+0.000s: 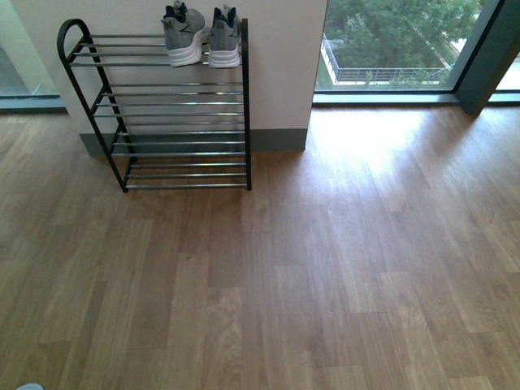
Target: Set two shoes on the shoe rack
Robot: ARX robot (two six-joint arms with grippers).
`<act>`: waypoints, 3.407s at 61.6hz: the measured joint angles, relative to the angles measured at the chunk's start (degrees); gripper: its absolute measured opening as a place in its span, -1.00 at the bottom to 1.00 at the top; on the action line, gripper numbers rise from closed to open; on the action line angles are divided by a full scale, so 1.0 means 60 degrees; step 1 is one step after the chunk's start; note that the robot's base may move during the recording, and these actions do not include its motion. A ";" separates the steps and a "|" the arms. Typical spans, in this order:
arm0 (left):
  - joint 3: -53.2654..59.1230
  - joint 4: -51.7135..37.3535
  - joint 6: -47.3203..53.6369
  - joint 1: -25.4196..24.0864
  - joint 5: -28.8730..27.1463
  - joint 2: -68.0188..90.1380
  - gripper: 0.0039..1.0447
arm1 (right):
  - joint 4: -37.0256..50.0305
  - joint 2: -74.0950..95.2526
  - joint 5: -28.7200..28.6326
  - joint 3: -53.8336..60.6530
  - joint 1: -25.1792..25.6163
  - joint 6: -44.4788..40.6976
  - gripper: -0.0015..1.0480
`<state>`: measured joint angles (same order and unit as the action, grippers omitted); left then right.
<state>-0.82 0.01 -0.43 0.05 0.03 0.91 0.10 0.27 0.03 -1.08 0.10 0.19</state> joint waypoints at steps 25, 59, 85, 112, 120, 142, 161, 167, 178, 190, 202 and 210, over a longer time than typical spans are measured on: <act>0.0000 0.0000 0.0000 0.0000 0.0000 0.0000 0.83 | -0.0004 0.0000 0.0007 0.0000 0.0000 0.0000 0.82; 0.0000 0.0000 0.0000 0.0000 -0.0004 0.0000 0.83 | -0.0004 0.0000 -0.0004 0.0000 0.0000 0.0000 0.82; 0.0004 0.0000 0.0000 0.0000 -0.0004 0.0000 0.83 | -0.0004 0.0000 0.0000 0.0000 0.0000 0.0000 0.82; 0.0004 0.0000 0.0000 0.0000 -0.0033 0.0000 0.83 | -0.0015 0.0000 -0.0040 0.0000 0.0000 -0.0004 0.82; 0.0004 0.0000 0.0000 0.0000 -0.0022 0.0000 0.83 | -0.0015 -0.0004 -0.0033 0.0000 0.0000 0.0000 0.82; 0.0004 0.0000 0.0000 0.0000 -0.0007 0.0000 0.83 | -0.0015 -0.0007 -0.0029 0.0000 0.0000 -0.0004 0.82; 0.0000 0.0000 -0.0004 0.0000 -0.0007 0.0000 0.83 | -0.0015 -0.0007 -0.0029 0.0000 0.0000 -0.0004 0.82; 0.0004 0.0000 0.0000 0.0000 -0.0007 0.0000 0.83 | -0.0015 -0.0007 -0.0029 0.0000 0.0000 0.0000 0.82; 0.0004 0.0000 0.0000 0.0000 -0.0007 0.0000 0.83 | -0.0015 -0.0007 -0.0029 0.0000 0.0000 0.0000 0.82; 0.0004 0.0000 0.0000 0.0000 0.0004 0.0000 0.83 | -0.0015 -0.0007 0.0004 0.0000 0.0004 -0.0004 0.82; 0.0004 0.0000 0.0000 0.0000 -0.0033 0.0000 0.83 | -0.0015 -0.0007 -0.0036 0.0000 0.0000 0.0000 0.82; 0.0004 0.0000 0.0000 0.0000 0.0000 0.0000 0.83 | -0.0015 -0.0007 -0.0011 0.0000 0.0000 0.0000 0.82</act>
<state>-0.80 0.01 -0.43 0.05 0.03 0.91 0.01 0.23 -0.03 -1.08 0.10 0.19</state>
